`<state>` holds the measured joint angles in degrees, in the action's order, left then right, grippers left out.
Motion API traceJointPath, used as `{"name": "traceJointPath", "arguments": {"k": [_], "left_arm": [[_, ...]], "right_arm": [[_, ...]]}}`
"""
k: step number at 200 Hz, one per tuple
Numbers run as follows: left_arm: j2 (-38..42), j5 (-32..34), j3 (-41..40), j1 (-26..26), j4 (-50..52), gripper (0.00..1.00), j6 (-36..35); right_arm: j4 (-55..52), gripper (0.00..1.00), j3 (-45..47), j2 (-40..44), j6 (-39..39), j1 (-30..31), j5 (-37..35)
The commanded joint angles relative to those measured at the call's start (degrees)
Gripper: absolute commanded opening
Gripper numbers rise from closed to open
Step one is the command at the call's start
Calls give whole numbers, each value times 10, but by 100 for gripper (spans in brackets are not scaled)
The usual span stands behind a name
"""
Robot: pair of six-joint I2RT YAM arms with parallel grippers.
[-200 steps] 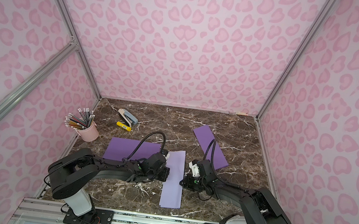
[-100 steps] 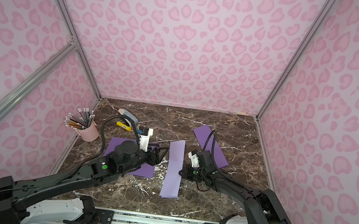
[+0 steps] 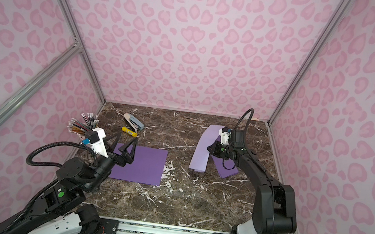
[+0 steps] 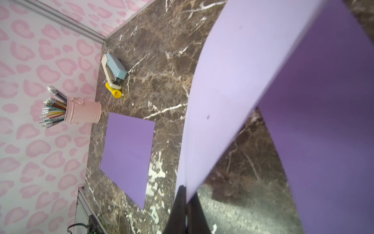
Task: Fold the rectangular paper in half along the long edge
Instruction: Place the paper on the paper.
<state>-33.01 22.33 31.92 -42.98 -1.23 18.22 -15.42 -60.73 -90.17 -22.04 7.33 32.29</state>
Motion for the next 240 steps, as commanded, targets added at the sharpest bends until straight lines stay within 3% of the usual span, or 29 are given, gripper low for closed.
{"name": "traceJointPath", "arguments": {"k": [1, 54, 106, 150, 169, 196, 215, 240], "left_arm": [[-31, -62, -10, 28, -38, 98, -24], [-119, -253, -61, 172, -155, 97, 22], [-162, -378, -133, 306, -245, 97, 89], [-221, -384, -117, 309, -220, 94, 66], [-217, -374, -122, 309, -211, 93, 65], [-228, -369, -126, 309, -219, 91, 69], [-247, -376, -117, 309, -217, 88, 72], [-250, -355, -110, 309, -194, 88, 78]], "right_arm": [[-41, 0, -42, -49, 41, -16, 9], [-41, 0, -100, -150, 55, -54, 16], [-60, 0, -164, -246, 69, -71, 2], [-76, 0, -168, -268, 53, -82, -53], [-90, 20, -161, -255, 41, -85, -130], [-99, 31, -149, -192, 33, -83, -160], [-115, 38, -151, -135, 35, -55, -209], [-140, 40, -168, -98, 39, 34, -256]]}}
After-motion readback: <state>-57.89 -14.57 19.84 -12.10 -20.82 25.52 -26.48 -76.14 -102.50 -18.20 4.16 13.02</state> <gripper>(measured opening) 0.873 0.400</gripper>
